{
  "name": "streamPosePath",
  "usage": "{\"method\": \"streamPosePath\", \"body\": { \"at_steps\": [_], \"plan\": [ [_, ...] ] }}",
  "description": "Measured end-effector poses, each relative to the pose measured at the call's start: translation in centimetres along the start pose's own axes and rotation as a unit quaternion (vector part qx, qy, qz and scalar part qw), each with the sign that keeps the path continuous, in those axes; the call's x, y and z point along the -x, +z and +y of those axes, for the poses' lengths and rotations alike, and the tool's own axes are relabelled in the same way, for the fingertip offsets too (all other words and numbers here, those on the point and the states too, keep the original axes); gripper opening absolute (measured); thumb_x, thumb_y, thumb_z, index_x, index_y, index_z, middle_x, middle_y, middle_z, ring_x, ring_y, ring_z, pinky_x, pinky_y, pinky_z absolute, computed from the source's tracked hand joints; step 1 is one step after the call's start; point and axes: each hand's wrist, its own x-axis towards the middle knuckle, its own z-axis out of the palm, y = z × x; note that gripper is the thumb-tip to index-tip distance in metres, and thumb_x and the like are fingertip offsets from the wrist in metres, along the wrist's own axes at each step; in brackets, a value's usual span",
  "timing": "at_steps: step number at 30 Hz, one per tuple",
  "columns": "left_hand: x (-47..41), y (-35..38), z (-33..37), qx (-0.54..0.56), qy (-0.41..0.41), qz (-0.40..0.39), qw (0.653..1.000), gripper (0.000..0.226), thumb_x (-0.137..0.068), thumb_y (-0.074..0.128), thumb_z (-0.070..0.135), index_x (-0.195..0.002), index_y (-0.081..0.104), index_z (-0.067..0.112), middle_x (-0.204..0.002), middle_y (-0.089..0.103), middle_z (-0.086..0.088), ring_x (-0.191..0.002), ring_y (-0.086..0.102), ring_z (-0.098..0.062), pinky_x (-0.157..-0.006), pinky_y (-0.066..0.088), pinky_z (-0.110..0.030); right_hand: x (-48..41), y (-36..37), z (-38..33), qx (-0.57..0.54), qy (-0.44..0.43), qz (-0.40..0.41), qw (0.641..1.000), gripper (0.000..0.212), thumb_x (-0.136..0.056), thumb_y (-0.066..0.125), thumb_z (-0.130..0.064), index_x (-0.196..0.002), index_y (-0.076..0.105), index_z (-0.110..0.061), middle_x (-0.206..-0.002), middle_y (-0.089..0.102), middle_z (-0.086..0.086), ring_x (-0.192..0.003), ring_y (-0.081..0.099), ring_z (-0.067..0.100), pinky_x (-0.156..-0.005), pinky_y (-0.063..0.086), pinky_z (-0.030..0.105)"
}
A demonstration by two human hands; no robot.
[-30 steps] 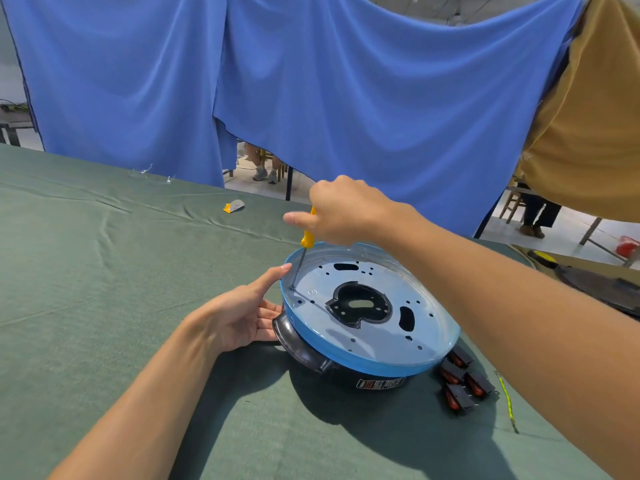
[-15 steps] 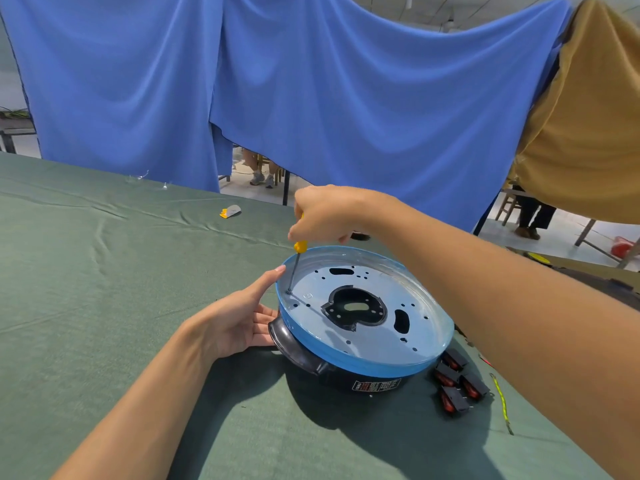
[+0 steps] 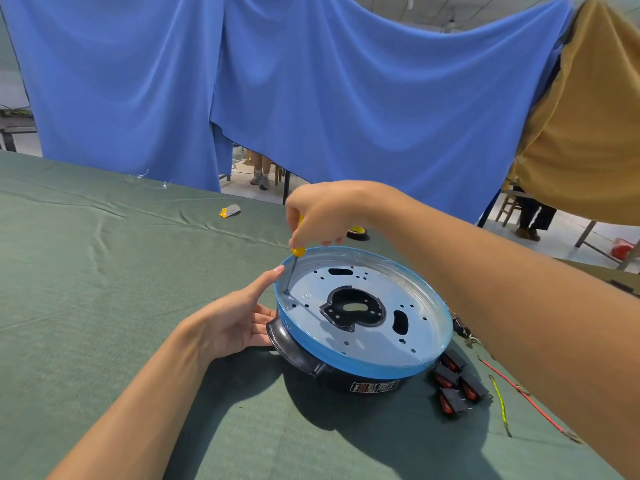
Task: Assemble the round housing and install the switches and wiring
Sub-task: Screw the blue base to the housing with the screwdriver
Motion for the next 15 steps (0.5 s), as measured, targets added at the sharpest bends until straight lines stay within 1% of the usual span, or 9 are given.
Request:
{"method": "streamPosePath", "body": {
  "at_steps": [1, 3, 5, 6, 8, 10, 12, 14, 15],
  "plan": [
    [0.0, 0.0, 0.0, -0.001, 0.000, 0.000, 1.000, 0.092, -0.059, 0.079, 0.065, -0.114, 0.060, -0.006, -0.088, 0.069, -0.023, -0.071, 0.070, -0.030, -0.064, 0.058, -0.036, 0.0, 0.1, -0.1, 0.004, -0.016, 0.013, 1.000, 0.021, -0.090, 0.061, -0.032, -0.091, 0.067, -0.011, -0.063, 0.063, 0.000, -0.052, 0.060, 0.013, -0.040, 0.042, 0.015],
    [-0.1, 0.0, 0.0, -0.002, 0.000, -0.002, 1.000, 0.091, -0.060, 0.078, 0.065, -0.113, 0.061, -0.007, -0.089, 0.069, -0.023, -0.071, 0.070, -0.029, -0.064, 0.058, -0.036, -0.3, 0.5, -0.2, 0.025, -0.031, 0.051, 0.998, 0.024, -0.091, 0.057, -0.027, -0.079, 0.065, -0.008, -0.062, 0.067, 0.004, -0.056, 0.064, 0.017, -0.048, 0.046, 0.020],
    [-0.1, -0.1, -0.1, 0.000, 0.001, -0.006, 1.000, 0.089, -0.061, 0.078, 0.064, -0.113, 0.061, -0.006, -0.089, 0.070, -0.023, -0.071, 0.071, -0.030, -0.063, 0.059, -0.036, -0.7, 1.3, -0.1, 0.024, -0.024, 0.078, 0.996, 0.034, -0.095, 0.049, -0.021, -0.064, 0.050, -0.007, -0.059, 0.060, 0.009, -0.057, 0.060, 0.024, -0.051, 0.045, 0.027],
    [-0.2, -0.2, -0.1, 0.000, 0.001, -0.009, 1.000, 0.088, -0.061, 0.078, 0.064, -0.112, 0.061, -0.006, -0.088, 0.070, -0.023, -0.070, 0.071, -0.030, -0.063, 0.059, -0.036, -0.9, 1.5, 0.0, 0.019, -0.012, 0.086, 0.996, 0.038, -0.097, 0.046, -0.022, -0.062, 0.042, -0.009, -0.060, 0.052, 0.008, -0.060, 0.056, 0.026, -0.049, 0.039, 0.028],
    [-0.2, -0.2, -0.1, -0.002, 0.002, -0.012, 1.000, 0.088, -0.058, 0.080, 0.065, -0.106, 0.064, -0.007, -0.086, 0.070, -0.023, -0.069, 0.071, -0.030, -0.062, 0.058, -0.035, -1.0, 1.4, 0.0, 0.023, 0.015, 0.083, 0.996, 0.046, -0.100, 0.046, -0.034, -0.060, 0.039, -0.011, -0.061, 0.045, 0.006, -0.061, 0.047, 0.023, -0.047, 0.030, 0.028],
    [-0.3, -0.2, -0.2, -0.005, 0.004, -0.013, 1.000, 0.087, -0.054, 0.081, 0.066, -0.100, 0.066, -0.007, -0.085, 0.071, -0.023, -0.069, 0.071, -0.029, -0.062, 0.058, -0.035, -0.7, 0.9, -0.2, 0.039, 0.025, 0.057, 0.997, 0.051, -0.096, 0.048, -0.049, -0.060, 0.046, -0.013, -0.056, 0.049, 0.001, -0.051, 0.047, 0.017, -0.045, 0.032, 0.025],
    [-0.4, -0.2, -0.2, -0.004, 0.004, -0.011, 1.000, 0.087, -0.054, 0.082, 0.066, -0.099, 0.066, -0.007, -0.083, 0.071, -0.022, -0.069, 0.071, -0.030, -0.061, 0.058, -0.035, -0.2, 0.3, -0.3, 0.028, 0.019, 0.013, 0.999, 0.040, -0.092, 0.054, -0.050, -0.076, 0.056, -0.013, -0.064, 0.056, 0.000, -0.050, 0.050, 0.014, -0.044, 0.039, 0.020],
    [-0.4, -0.3, -0.2, -0.004, 0.004, -0.009, 1.000, 0.085, -0.054, 0.082, 0.065, -0.096, 0.067, -0.006, -0.082, 0.071, -0.022, -0.068, 0.071, -0.030, -0.061, 0.058, -0.035, 0.0, -0.1, -0.4, -0.001, -0.006, -0.009, 1.000, 0.024, -0.092, 0.060, -0.033, -0.102, 0.062, -0.012, -0.084, 0.063, 0.004, -0.053, 0.056, 0.013, -0.041, 0.044, 0.017],
    [-0.4, -0.3, -0.2, -0.004, 0.005, -0.007, 1.000, 0.084, -0.054, 0.082, 0.065, -0.096, 0.067, -0.006, -0.082, 0.071, -0.022, -0.068, 0.071, -0.031, -0.061, 0.058, -0.035, 0.1, -0.1, -0.5, -0.010, -0.021, -0.002, 1.000, 0.020, -0.091, 0.062, -0.025, -0.106, 0.063, -0.011, -0.087, 0.066, 0.005, -0.054, 0.059, 0.012, -0.041, 0.045, 0.015]
  ]
}}
